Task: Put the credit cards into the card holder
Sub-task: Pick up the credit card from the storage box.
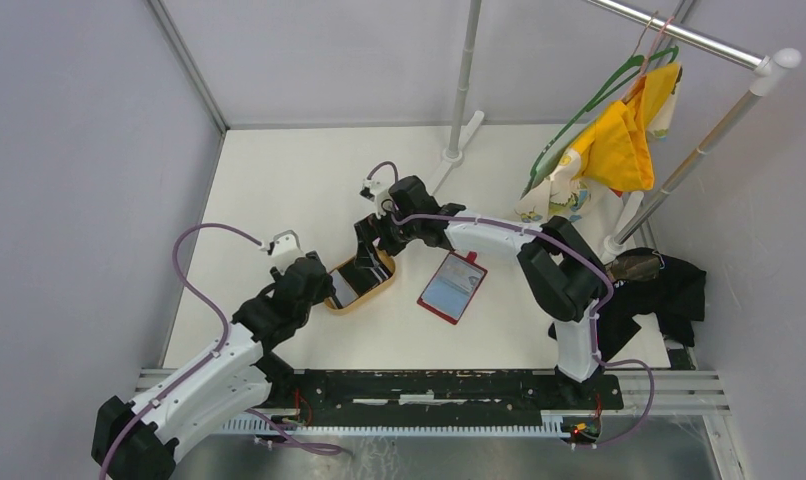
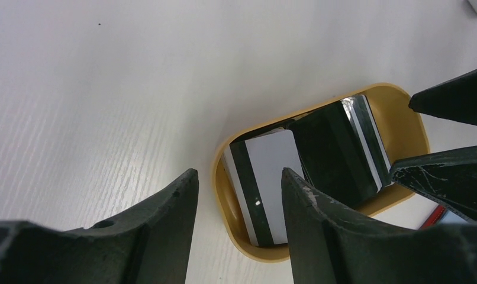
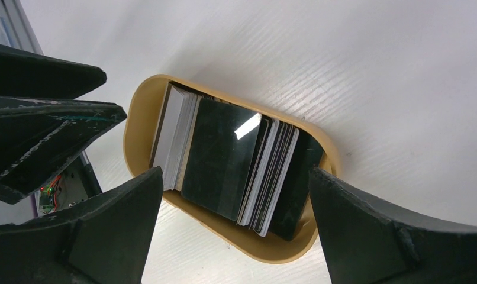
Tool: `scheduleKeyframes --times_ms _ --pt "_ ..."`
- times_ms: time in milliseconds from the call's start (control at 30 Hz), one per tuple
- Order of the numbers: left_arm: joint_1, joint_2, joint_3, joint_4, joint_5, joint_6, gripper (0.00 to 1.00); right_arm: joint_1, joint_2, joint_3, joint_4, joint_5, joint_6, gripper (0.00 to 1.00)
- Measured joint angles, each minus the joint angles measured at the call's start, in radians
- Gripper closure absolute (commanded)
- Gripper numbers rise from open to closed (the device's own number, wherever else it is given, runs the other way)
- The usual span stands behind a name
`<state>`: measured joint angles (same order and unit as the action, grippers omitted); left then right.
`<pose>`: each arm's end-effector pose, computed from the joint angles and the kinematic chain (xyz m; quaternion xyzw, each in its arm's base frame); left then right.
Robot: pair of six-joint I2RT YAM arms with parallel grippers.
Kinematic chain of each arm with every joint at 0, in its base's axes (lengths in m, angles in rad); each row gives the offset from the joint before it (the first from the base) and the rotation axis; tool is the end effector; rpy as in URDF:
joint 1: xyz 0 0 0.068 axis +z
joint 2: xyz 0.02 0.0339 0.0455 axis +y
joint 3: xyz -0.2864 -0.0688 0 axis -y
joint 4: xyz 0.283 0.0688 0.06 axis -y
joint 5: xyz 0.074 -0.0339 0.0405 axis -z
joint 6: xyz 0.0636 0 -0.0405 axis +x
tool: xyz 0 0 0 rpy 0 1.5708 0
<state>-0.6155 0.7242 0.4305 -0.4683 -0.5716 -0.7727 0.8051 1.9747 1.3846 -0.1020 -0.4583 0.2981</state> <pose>0.1717 -0.0793 0.1907 -0.1798 0.8706 -0.0423 0.4560 0.3276 0.3814 0.1856 -0.3146 0.8290 0.3922 0.2451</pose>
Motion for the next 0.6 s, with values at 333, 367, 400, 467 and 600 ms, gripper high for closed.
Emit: scheduleKeyframes --times_ms 333,367,400,467,600 --pt "0.000 0.019 0.000 -0.007 0.027 -0.019 0.55 0.042 0.024 0.020 -0.063 0.109 0.082 0.02" --pt "0.000 0.026 0.000 -0.006 0.031 -0.019 0.56 0.047 0.025 0.026 -0.066 0.126 0.092 0.02" --pt "0.000 0.035 0.000 -0.005 0.033 -0.019 0.57 0.049 0.026 0.029 -0.066 0.134 0.098 0.02" --pt "0.000 0.060 0.000 -0.005 0.040 -0.020 0.58 0.056 0.031 0.034 -0.071 0.158 0.115 0.02" --pt "0.000 0.089 0.000 -0.006 0.055 -0.020 0.59 0.066 0.047 0.034 -0.080 0.200 0.153 0.02"
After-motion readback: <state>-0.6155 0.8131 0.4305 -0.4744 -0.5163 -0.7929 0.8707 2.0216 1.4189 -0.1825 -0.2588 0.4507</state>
